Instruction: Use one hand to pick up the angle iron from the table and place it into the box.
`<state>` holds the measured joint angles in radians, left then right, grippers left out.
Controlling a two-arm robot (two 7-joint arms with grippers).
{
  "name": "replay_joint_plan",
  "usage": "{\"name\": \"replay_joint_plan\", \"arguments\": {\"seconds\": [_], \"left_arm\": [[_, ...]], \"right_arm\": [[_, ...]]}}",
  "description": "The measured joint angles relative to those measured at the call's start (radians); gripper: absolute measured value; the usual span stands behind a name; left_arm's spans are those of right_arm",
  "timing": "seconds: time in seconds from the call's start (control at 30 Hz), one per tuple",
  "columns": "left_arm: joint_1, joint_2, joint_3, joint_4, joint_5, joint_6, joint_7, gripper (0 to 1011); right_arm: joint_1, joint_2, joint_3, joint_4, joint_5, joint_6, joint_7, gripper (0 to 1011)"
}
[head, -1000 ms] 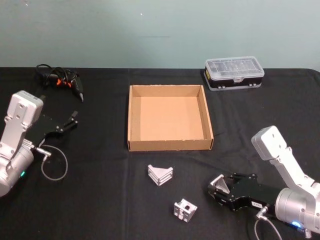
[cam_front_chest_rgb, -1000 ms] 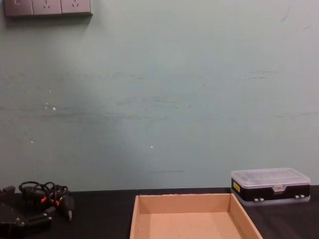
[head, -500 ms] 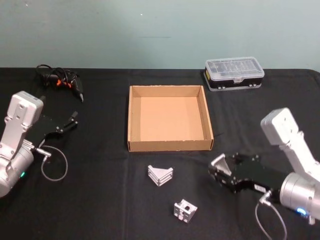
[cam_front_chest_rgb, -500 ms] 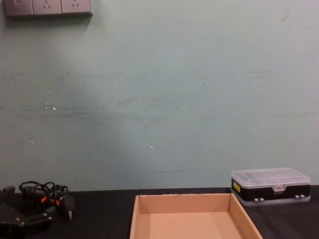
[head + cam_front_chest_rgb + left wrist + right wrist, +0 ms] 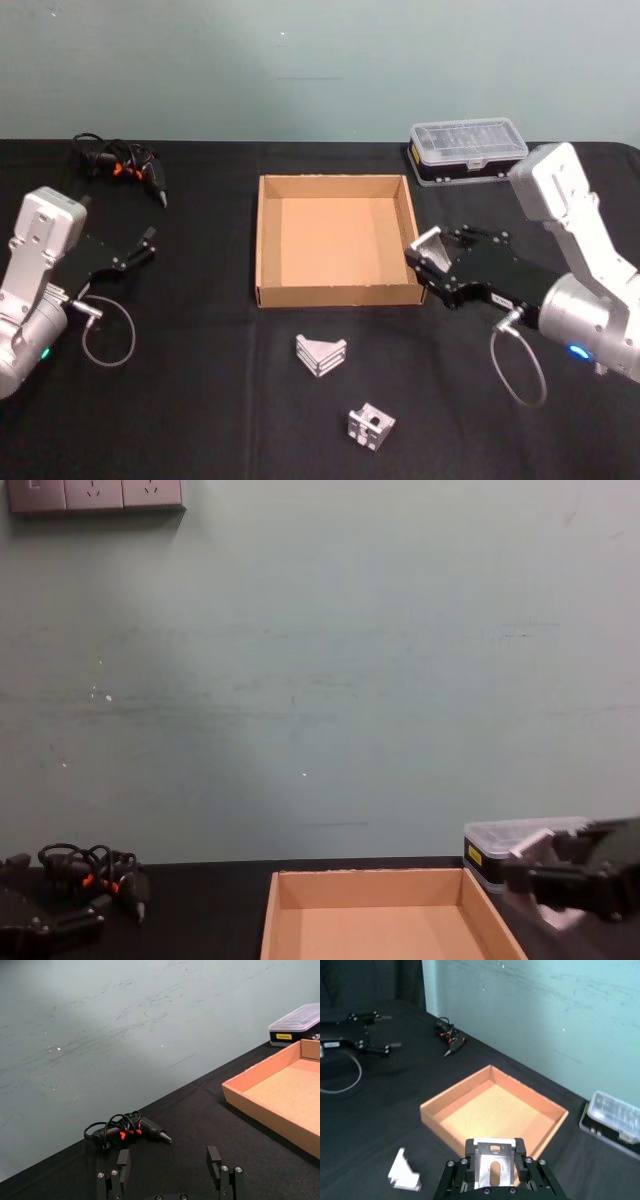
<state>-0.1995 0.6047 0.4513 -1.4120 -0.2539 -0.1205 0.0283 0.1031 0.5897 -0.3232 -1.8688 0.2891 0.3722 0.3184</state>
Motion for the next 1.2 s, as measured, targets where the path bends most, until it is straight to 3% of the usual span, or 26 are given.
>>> {"name": "replay_joint_plan", "arguments": {"seconds": [0.13,0.47,0.83,1.2], "left_arm": [[0.000,0.000,0.000,0.000,0.000,0.000,0.000,1000],[0.000,0.000,0.000,0.000,0.000,0.000,0.000,1000],[0.000,0.000,0.000,0.000,0.000,0.000,0.000,1000],[0.000,0.000,0.000,0.000,0.000,0.000,0.000,1000]], "right_arm": [[0.051,-0.033,-0.025,0.046,-0.021,-0.001,0.005,449],[0.198,-0.136,-0.086,0.241,-0.079,-0.006,0.036,449],[0.363,-0.251,-0.137,0.523,-0.128,-0.023,0.078,449],[0.422,-0.297,-0.154,0.651,-0.155,-0.027,0.094,449]]}}
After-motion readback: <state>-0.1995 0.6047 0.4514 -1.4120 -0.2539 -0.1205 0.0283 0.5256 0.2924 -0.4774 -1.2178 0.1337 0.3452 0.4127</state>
